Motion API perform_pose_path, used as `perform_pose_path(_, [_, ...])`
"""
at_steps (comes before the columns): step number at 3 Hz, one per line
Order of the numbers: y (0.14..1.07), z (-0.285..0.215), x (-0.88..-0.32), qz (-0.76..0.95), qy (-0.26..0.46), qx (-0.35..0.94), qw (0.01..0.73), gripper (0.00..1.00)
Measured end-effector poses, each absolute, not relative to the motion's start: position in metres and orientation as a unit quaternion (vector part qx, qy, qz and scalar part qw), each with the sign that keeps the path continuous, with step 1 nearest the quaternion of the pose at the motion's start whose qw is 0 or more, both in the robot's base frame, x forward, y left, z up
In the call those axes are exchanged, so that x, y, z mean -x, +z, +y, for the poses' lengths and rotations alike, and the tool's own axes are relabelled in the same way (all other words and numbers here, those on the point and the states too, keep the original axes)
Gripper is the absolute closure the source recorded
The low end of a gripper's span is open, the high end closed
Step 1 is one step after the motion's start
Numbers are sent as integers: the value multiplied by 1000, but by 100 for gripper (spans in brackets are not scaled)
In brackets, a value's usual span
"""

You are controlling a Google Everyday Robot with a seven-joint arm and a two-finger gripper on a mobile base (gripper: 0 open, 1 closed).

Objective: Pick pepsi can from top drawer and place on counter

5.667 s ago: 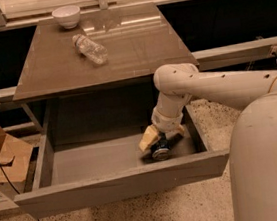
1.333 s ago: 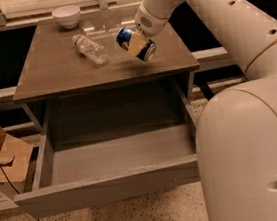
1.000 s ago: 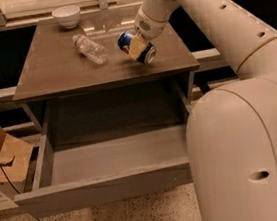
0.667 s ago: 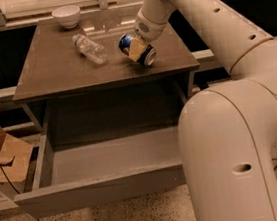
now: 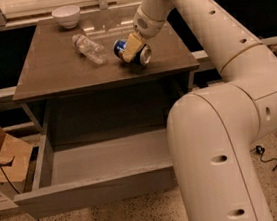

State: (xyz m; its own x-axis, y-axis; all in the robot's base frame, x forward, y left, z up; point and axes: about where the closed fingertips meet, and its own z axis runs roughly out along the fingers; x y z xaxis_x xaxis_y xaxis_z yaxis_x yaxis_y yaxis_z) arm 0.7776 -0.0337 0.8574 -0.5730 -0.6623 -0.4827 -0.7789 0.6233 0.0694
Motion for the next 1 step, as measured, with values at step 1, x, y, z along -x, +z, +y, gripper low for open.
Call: perform_pose_path(1, [860,-33,-779,875,139,411,215,0])
